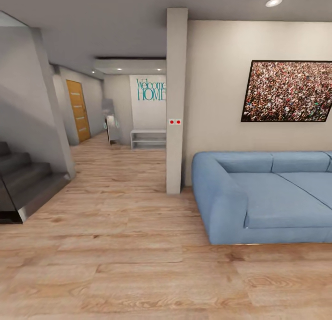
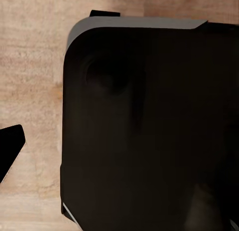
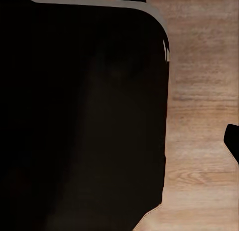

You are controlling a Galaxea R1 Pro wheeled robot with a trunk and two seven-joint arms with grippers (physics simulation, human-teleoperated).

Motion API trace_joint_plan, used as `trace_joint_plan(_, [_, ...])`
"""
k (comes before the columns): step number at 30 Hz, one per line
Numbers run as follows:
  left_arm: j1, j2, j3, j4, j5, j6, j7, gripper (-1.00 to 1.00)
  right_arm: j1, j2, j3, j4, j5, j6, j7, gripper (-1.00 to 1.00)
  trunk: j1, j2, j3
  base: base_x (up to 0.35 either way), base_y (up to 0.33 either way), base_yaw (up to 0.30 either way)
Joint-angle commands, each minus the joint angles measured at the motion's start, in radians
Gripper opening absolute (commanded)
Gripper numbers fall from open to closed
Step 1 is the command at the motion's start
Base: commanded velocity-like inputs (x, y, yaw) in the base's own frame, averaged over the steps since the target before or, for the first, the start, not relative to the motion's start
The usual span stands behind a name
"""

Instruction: Turn on the radio receiver that's on the table in the living room.

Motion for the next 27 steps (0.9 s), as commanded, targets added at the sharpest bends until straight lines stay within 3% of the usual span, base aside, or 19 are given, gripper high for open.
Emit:
trace_joint_plan(1, [0.0,0.0,0.0,0.0,0.0,0.0,0.0,1.0,0.0,0.0,0.0,0.0,0.0,0.0,0.0,1.0,0.0,0.0,0.0,0.328,0.077,-0.001])
trace_joint_plan(19, [0.0,-0.001,-0.001,0.0,-0.002,-0.004,-0.001,1.0,0.0,0.0,0.007,0.0,0.012,-0.001,0.0,1.0,0.0,0.0,0.0,0.328,0.077,-0.002])
trace_joint_plan(27, [0.0,-0.003,-0.003,-0.001,-0.005,-0.014,-0.003,1.0,0.0,0.001,0.005,0.0,0.011,-0.018,0.0,1.0,0.0,0.0,0.0,0.13,0.03,-0.229])
